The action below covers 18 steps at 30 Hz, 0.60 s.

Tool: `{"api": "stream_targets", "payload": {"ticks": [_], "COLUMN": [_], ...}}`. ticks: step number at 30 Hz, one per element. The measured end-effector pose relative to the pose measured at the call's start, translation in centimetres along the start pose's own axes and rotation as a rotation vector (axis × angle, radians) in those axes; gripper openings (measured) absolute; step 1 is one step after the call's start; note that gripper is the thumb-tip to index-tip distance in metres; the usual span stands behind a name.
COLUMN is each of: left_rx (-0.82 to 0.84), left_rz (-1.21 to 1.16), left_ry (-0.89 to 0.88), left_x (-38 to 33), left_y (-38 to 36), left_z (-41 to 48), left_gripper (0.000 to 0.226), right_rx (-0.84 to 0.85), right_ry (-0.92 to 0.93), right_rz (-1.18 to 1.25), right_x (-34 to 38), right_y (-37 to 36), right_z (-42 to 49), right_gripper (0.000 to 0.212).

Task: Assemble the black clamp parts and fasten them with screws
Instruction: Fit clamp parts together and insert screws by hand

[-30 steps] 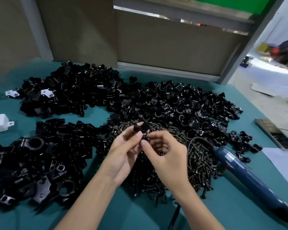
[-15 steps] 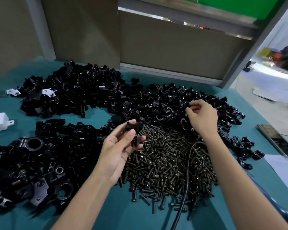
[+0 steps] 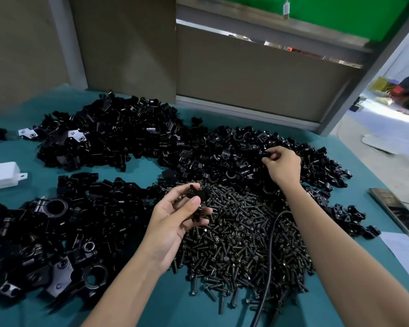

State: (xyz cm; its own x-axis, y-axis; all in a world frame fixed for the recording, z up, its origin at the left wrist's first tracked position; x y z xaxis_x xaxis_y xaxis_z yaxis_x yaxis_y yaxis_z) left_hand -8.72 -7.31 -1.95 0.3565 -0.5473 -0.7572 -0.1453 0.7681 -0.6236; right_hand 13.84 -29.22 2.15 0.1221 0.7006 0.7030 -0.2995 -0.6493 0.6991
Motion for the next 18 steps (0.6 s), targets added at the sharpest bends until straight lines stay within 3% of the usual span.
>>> {"api": "stream_targets", "payload": {"ticks": [5,8,13,15,18], "left_rx": [-0.007,0.010,0.051,0.056,0.037], "left_rz": [-0.031,-0.031,-0.001,0.022,0.049], "left_ry": [-0.006,-0.021,-0.056,-0.061,-0.051], "left_x": [0.0,-0.1,-0.2,-0.3,-0.4], "left_y": [0.2,0.1,-0.5,-0.6,-0.4], "left_z": [0.1,0.1,0.1,0.1,0.1], "left_gripper": [0.035,0.037,0.037,0.037,0.037], "right_rx": [0.045,0.092,0.340,0.422,0.382], "right_ry": [-0.111,-0.084,0.086,0.214,0.470], "right_rz": [0.274,0.425,0.737,0.694,0.495], "right_x": [-0.6,-0.2,2.3,3.6,5.7], "right_y": [1.2,2.1,2.8,2.5,1.6], "right_z": [-0.3,-1.8,-8.4,-11.7,-15.9], "right_gripper": [0.024,0.019,0.010,0.012,0.018]}}
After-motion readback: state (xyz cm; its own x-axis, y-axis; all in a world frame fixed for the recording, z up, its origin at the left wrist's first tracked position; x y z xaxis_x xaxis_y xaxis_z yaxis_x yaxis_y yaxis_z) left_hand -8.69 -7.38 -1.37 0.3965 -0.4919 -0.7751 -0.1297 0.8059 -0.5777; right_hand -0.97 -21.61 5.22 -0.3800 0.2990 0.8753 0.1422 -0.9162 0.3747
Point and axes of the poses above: each hand's wrist, its own z-axis towards the middle knuckle, its own y-axis out of the back of the hand, x = y × z, the point moved 3 cm from there along z, towards the middle knuckle, and after that the axes turned 15 degrees about -y, right-handed, at the moved point
